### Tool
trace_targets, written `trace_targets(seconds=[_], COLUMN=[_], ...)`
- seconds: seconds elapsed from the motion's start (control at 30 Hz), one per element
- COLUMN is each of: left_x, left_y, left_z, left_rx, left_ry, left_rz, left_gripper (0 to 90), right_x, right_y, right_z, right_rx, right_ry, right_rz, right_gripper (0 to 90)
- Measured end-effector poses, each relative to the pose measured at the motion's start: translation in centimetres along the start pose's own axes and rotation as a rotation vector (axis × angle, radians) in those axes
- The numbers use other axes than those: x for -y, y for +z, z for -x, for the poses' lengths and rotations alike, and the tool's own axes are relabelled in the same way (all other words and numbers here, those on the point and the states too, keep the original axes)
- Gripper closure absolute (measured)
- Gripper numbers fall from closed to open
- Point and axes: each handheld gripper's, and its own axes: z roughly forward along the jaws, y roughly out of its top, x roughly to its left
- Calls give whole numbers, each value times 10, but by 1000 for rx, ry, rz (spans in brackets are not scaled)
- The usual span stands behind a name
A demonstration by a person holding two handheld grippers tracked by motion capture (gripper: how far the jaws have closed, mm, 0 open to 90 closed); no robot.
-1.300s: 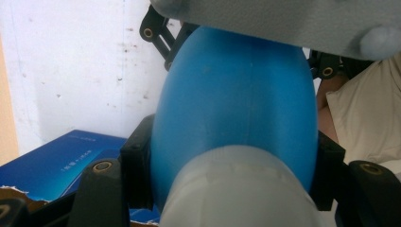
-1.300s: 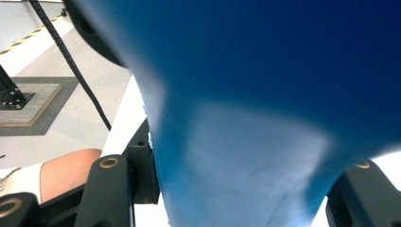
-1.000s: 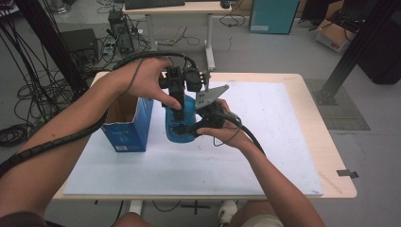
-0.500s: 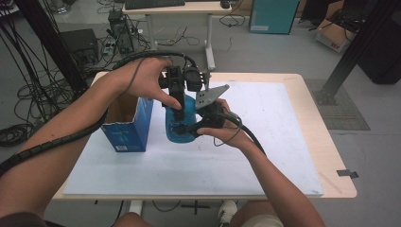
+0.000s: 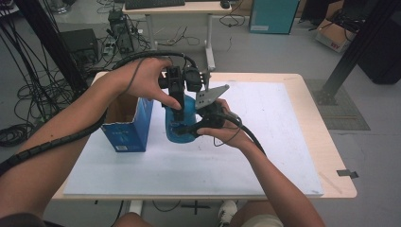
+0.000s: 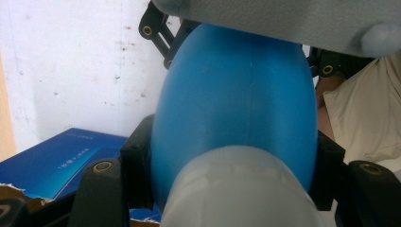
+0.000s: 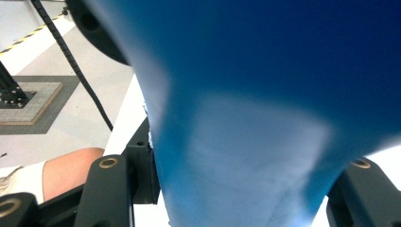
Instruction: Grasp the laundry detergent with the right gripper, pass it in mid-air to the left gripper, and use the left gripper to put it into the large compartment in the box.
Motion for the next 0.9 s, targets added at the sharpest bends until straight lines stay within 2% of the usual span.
trace_targets(seconds=[0.47,0.63,0.73,0.9], left_x=[0,1,1,2], left_y=[-1,0,-2,-3], left_z=[0,1,0,0], left_rx=[12,-1,12,-3], left_ry=[-8,-7,-16,-30], left_rz=[-4,-7,-9,-2], left_gripper=[370,370,370,370], right_x=[-1,-1,-1,1], right_y=[0,-1,-3,-4], right_z=[-1,-1,-1,-1], right_rx=[-1,9,15,34], right_ry=[3,5,-1,10], right_rz=[4,13,16,-10], right_gripper=[400,377,348,241])
